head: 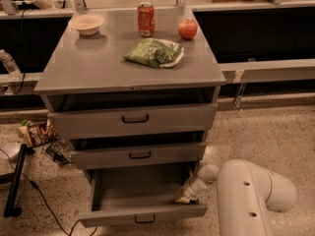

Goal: Open bottom drawer

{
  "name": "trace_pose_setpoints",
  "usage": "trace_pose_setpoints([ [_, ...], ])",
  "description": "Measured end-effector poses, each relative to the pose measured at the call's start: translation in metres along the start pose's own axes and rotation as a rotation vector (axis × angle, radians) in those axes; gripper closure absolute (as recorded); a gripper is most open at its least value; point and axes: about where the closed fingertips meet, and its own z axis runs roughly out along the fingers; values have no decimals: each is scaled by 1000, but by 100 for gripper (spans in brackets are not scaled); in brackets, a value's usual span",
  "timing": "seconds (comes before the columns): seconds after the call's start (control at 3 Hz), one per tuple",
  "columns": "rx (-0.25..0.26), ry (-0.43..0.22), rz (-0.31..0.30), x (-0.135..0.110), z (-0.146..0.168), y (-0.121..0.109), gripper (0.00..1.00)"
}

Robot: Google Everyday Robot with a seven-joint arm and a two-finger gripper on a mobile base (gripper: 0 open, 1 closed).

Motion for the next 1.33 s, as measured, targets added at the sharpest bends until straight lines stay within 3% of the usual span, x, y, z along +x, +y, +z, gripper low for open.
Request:
trace_pose_setpoints([
  [0.33,-28,11,37,5,3,7,100],
  [1.0,-131,75,175,24,32,9,100],
  [1.33,-140,80,187,24,31,12,100],
])
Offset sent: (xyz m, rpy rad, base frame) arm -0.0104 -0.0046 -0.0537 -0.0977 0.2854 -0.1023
